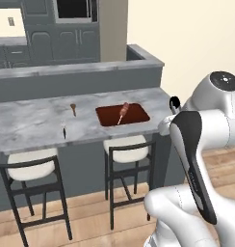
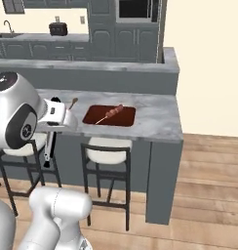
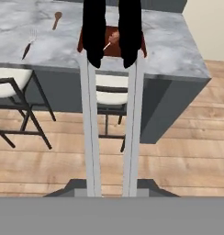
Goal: Take the tongs from the drawer on the left and place them on the dining counter next to the tray containing the kebab skewer.
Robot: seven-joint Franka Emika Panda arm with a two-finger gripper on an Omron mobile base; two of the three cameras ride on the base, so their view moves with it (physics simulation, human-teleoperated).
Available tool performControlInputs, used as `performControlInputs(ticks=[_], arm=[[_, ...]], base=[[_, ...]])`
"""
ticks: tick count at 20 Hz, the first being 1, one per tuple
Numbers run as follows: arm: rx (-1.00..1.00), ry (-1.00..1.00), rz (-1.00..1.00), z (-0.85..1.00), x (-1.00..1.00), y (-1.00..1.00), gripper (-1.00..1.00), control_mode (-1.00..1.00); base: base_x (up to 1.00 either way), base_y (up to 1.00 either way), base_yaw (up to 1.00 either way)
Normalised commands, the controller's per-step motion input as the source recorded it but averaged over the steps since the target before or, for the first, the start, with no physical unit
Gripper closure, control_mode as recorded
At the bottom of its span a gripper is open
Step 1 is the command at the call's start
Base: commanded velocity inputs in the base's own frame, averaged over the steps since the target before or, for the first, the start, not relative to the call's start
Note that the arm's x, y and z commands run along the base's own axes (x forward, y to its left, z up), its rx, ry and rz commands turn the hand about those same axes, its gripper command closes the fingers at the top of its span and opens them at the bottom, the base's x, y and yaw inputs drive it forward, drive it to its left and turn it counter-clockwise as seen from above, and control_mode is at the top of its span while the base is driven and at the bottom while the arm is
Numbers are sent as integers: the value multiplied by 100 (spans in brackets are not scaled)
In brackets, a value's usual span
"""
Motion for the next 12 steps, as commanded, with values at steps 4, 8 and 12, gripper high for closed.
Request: performControlInputs(ticks=[4, 8, 12], arm=[[0, 0, 0, 0, 0, 0, 100, 100], [0, 0, 0, 0, 0, 0, 100, 100], [0, 0, 0, 0, 0, 0, 100, 100]], base=[[6, -51, 0], [24, -52, 0], [45, -44, 4]])
